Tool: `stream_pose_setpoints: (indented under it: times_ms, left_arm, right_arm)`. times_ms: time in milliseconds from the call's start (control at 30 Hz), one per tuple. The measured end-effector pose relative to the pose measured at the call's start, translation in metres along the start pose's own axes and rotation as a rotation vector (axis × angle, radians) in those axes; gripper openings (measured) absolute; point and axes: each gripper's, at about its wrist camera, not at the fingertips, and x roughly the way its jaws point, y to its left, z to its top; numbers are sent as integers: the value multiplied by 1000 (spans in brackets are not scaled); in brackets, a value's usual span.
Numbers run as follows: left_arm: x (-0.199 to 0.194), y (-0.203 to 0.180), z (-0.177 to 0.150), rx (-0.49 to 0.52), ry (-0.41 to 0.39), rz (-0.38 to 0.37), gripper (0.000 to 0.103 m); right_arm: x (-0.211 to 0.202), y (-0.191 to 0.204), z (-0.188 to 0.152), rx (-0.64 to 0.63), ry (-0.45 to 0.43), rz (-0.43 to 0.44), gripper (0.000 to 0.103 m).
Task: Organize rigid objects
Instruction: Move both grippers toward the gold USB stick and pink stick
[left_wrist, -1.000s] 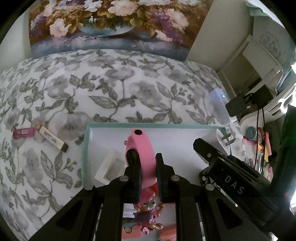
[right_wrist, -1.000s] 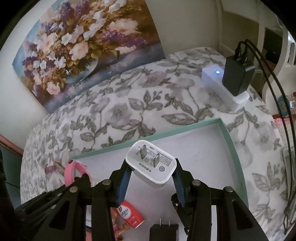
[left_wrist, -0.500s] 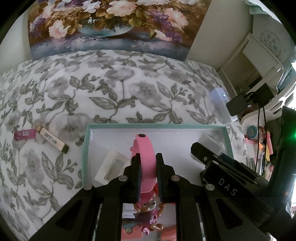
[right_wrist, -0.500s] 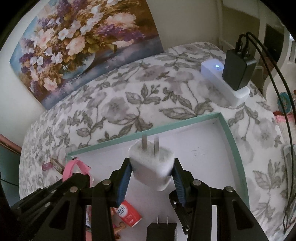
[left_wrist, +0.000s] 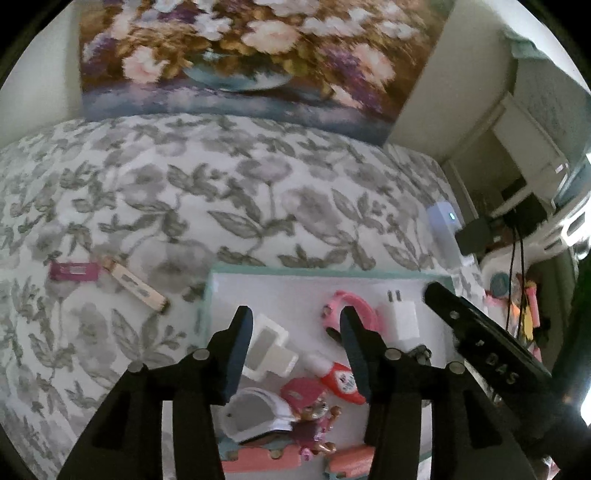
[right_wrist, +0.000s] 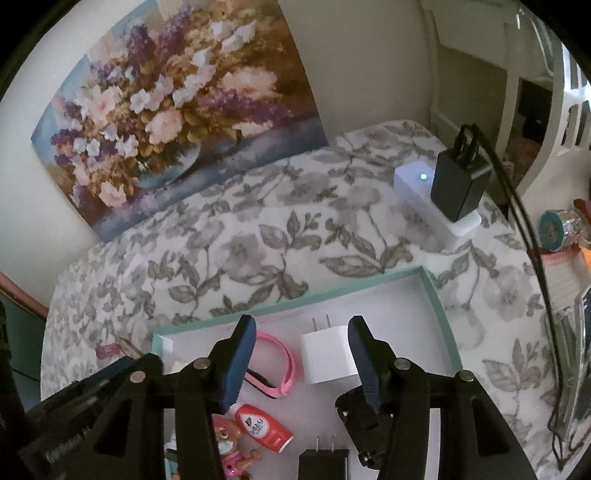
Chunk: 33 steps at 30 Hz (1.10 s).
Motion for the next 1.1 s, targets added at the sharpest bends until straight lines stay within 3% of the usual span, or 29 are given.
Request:
stream_pose_setpoints:
  times_ms: [267,533,600,667,700,767,867,1100]
  left_arm:
    - [-20,41,9,-67,-61,100,59]
    - [-5,64,8,-97,-19,168,59]
    - [-2,66,7,-92,-9,184,60]
    - [1,67,6,-84,-4,208,71]
    - [2,68,6,-84,-3,222,82]
    - [3,71,5,-83,-7,260,87]
    - [5,77,4,-85,-14,307,94]
    - [-3,97,6,-136,-56,338,99]
  right_arm:
    - [1,12,0,-33,6,1,58]
    - [20,26,-11,-84,60,-23,60]
    - [24,29,-14,-96,69,-29,63]
    - [26,31,-15,-103,74,-38,69]
    - [27,31,-15,-106,75,-43,73]
    - [27,33,-15,-107,68,-60,90]
    - [25,33,-14,-113,49,-78,103]
    - [26,35,-13,-120,37,-87,103]
